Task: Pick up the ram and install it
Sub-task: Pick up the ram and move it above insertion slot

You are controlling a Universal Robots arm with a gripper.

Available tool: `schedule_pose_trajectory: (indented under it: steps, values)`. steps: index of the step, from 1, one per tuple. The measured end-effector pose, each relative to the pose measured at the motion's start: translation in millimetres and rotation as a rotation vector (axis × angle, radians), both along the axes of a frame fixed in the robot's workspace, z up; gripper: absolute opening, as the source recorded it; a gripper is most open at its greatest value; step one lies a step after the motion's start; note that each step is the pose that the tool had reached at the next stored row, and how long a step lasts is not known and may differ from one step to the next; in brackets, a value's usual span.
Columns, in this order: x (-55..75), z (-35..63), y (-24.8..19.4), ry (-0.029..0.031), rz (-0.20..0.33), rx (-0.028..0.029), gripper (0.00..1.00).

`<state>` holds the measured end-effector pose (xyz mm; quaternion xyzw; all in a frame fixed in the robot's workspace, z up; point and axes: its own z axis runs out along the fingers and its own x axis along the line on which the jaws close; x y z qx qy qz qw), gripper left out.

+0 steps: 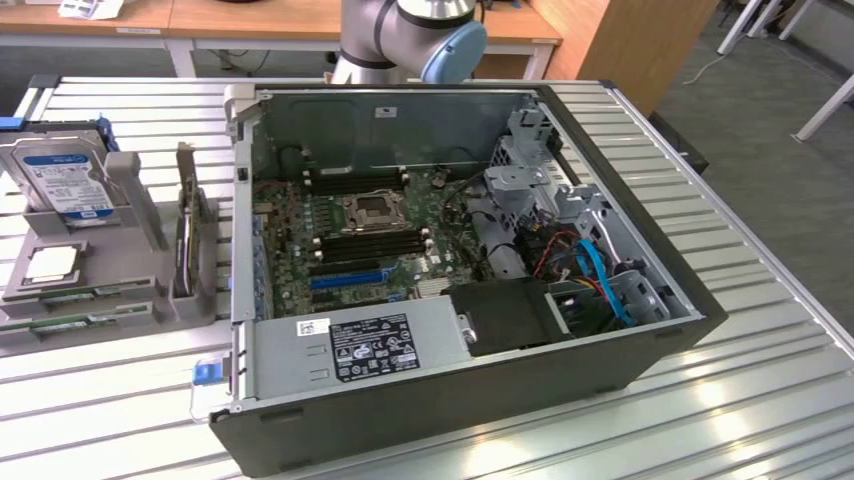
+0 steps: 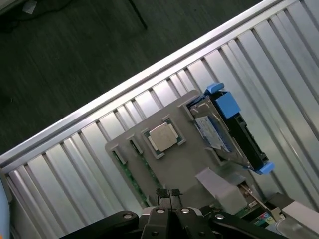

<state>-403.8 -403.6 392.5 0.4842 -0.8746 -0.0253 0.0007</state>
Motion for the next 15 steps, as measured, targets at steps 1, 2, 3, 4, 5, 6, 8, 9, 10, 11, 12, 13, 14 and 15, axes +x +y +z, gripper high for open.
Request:
schedule_pose_trajectory:
  steps: [1, 2, 3, 4, 5, 6, 8, 9, 10, 11, 12, 13, 14, 15]
  values:
    - [0.0, 0.0, 0.0, 0.0000, 0.013, 0.0000, 0.10]
    - [0.0, 0.0, 0.0, 0.0000, 0.025, 0.0000, 0.10]
    - [0.0, 0.0, 0.0, 0.0000, 0.039, 0.0001, 0.10]
    - [0.0, 0.0, 0.0, 0.0000, 0.052, 0.0001, 0.10]
    - [0.0, 0.0, 0.0, 0.0000, 0.065, 0.0001, 0.10]
    - [0.0, 0.0, 0.0, 0.0000, 0.077, 0.0001, 0.10]
    - [0.0, 0.0, 0.0, 0.0000, 0.103, 0.0000, 0.10]
    - [0.0, 0.0, 0.0, 0.0000, 0.116, 0.0001, 0.10]
    - [0.0, 0.0, 0.0, 0.0000, 0.130, 0.0001, 0.10]
    - [0.0, 0.0, 0.0, 0.0000, 0.142, 0.0001, 0.10]
    - [0.0, 0.0, 0.0, 0.0000, 0.155, 0.0001, 0.10]
    - [0.0, 0.0, 0.0, 0.0000, 0.167, 0.0000, 0.10]
    - [0.0, 0.0, 0.0, 0.0000, 0.180, 0.0000, 0.10]
    - [0.0, 0.0, 0.0, 0.0000, 0.192, 0.0001, 0.10]
